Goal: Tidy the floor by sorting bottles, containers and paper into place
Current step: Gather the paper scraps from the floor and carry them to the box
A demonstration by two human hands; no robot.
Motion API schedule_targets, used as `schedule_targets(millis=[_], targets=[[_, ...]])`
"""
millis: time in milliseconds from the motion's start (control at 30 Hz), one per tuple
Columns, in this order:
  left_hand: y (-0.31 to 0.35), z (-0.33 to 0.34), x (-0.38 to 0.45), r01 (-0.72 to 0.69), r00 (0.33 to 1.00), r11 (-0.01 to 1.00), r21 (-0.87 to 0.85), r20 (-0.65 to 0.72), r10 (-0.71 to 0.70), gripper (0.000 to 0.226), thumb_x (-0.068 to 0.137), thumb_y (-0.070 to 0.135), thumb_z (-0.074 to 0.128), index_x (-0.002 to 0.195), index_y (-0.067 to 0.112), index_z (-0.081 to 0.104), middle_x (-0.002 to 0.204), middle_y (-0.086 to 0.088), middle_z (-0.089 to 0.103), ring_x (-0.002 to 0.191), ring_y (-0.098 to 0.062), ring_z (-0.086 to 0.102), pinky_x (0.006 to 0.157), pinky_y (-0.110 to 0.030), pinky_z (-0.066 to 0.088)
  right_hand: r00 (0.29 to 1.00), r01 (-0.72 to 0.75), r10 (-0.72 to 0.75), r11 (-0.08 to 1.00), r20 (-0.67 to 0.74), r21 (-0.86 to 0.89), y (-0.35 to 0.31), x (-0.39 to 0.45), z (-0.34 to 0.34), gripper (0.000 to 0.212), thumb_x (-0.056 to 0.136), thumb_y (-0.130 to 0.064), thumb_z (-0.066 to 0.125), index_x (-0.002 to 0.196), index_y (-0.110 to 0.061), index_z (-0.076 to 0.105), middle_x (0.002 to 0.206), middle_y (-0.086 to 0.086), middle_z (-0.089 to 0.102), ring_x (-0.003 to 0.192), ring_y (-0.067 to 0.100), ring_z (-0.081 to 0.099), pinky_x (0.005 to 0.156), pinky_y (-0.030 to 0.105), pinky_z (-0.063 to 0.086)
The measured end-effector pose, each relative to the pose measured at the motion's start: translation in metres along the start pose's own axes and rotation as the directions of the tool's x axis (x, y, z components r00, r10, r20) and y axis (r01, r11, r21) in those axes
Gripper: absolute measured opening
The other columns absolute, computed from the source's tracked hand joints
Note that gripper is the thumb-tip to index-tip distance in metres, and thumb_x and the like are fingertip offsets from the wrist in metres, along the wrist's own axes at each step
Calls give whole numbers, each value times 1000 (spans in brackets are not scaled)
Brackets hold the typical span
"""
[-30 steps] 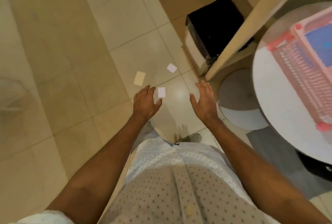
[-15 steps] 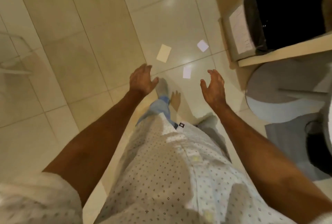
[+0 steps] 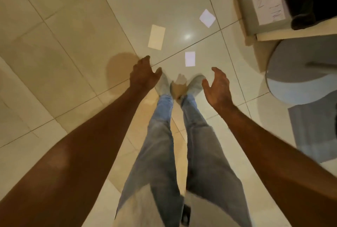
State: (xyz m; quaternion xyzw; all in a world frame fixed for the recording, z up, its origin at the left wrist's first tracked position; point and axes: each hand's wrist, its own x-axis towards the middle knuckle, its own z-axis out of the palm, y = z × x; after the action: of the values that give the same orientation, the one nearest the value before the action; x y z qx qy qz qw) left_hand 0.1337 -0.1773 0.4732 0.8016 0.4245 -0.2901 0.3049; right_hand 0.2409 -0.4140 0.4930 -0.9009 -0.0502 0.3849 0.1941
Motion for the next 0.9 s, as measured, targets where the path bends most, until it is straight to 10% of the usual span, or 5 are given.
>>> schedule_targets(millis=[400,900], targets=[[-36,147,215,29,999,999,31,-24,-28,74,96,46,58,155,9,31,152,-18,45,140,-39,43,109,-53,42,986,158,-147,975,82,-157,88,243,132,75,103,-38,58,164,-20,18,163,12,31,146,32,38,113,42,41],[-69,248,387,116,987,987,-108,-100,-127,79,94,44,59,156,8,27,155,-15,39,143,-35,38,112,-49,38,982,177,-164,972,92,-158,165,390,254,72,93,-33,75,154,-23,38,144,14,45,131,33,48,100,46,55]])
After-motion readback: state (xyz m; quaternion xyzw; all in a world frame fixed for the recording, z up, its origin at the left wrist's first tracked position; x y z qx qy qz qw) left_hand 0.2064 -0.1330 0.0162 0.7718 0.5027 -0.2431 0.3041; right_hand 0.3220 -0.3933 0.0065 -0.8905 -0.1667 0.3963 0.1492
